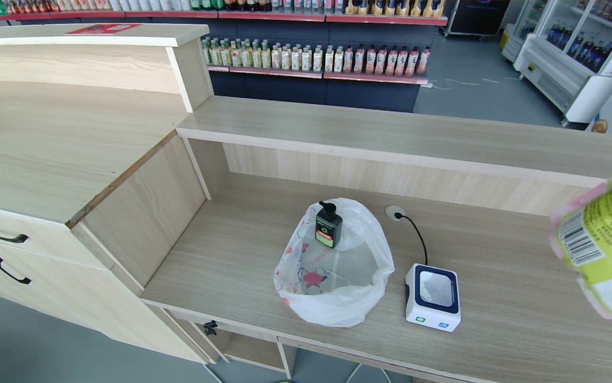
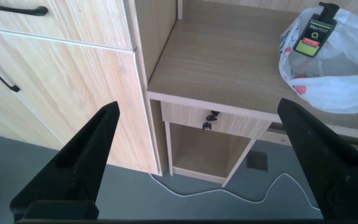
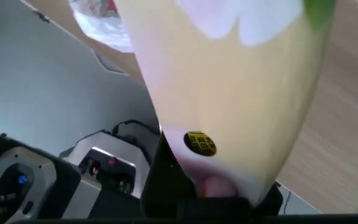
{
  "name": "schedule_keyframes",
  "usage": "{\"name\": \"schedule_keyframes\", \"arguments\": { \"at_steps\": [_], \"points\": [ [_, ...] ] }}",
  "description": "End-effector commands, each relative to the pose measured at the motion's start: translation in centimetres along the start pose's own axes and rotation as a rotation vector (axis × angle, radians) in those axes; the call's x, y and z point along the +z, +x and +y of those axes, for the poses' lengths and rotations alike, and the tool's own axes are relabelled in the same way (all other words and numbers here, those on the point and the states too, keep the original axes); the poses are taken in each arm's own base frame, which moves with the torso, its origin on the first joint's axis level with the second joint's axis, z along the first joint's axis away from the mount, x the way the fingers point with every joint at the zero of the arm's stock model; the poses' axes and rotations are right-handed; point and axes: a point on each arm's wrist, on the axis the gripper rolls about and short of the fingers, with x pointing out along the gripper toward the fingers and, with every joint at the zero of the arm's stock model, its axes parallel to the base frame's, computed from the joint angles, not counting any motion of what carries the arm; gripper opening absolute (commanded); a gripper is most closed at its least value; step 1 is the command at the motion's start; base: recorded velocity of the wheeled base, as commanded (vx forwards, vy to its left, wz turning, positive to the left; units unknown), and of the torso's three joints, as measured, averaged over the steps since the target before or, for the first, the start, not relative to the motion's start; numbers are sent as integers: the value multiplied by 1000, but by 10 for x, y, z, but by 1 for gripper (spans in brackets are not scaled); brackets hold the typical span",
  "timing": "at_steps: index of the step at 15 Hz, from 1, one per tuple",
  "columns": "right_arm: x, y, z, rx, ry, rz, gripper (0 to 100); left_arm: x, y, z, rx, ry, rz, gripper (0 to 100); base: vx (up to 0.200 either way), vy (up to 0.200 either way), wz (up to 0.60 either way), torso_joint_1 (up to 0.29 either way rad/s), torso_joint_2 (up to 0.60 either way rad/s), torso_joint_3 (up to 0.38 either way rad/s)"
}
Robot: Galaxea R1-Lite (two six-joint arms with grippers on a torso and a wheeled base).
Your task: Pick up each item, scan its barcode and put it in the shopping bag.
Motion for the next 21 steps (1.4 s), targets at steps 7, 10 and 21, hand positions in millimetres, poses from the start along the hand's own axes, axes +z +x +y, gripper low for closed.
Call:
{"name": "schedule_keyframes", "arguments": {
  "at_steps": [7,10,21],
  "points": [
    [14,28,6,-376,-47,-270,0,0,0,0,0,0,0,100,0,0,0,0,0,0],
    [10,40,19,-273,-91,-303,0,0,0,0,0,0,2,100,0,0,600,2,4,1],
    [14,159,18,7,-96,-223,0,0,0,0,0,0,2,100,0,0,273,1,1,2]
  ]
}}
